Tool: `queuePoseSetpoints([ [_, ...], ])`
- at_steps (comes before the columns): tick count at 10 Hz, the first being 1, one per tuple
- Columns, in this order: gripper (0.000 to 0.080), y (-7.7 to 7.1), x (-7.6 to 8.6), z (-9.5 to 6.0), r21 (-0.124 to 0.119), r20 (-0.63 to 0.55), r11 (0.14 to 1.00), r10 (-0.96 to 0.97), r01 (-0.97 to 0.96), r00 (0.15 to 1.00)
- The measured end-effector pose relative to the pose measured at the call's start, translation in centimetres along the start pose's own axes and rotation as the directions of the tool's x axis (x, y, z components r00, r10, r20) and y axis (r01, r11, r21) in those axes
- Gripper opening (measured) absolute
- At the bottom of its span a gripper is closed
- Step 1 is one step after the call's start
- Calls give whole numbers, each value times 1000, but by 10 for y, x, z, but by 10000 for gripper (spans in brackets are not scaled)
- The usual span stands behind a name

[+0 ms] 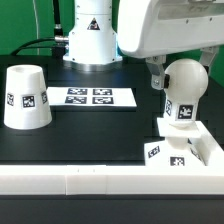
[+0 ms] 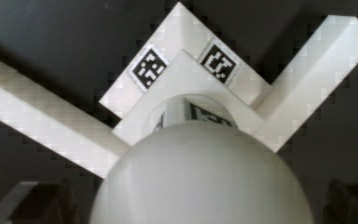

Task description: Assemble lamp

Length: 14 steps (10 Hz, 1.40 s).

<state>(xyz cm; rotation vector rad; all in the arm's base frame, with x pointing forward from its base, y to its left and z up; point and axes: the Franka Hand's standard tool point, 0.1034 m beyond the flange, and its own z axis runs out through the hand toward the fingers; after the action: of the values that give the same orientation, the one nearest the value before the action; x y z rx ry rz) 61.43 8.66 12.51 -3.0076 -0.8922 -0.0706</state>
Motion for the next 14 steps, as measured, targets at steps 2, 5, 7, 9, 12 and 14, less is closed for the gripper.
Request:
queuePoseSetpoints([
  [2,602,0,2,-1,-1,-3,1000,0,0,1000],
  [5,574,0,2,-1,0,-4,1000,10,-10,1000],
  [7,574,0,2,-1,7,-9,994,108,-108,994],
  [9,574,-2,2,-1,39,-17,947,320,-320,947],
  [12,576,-1,1,-1,57,-1,814,579,-578,815],
  [14,576,-1,1,-1,60,9,701,712,-711,702],
])
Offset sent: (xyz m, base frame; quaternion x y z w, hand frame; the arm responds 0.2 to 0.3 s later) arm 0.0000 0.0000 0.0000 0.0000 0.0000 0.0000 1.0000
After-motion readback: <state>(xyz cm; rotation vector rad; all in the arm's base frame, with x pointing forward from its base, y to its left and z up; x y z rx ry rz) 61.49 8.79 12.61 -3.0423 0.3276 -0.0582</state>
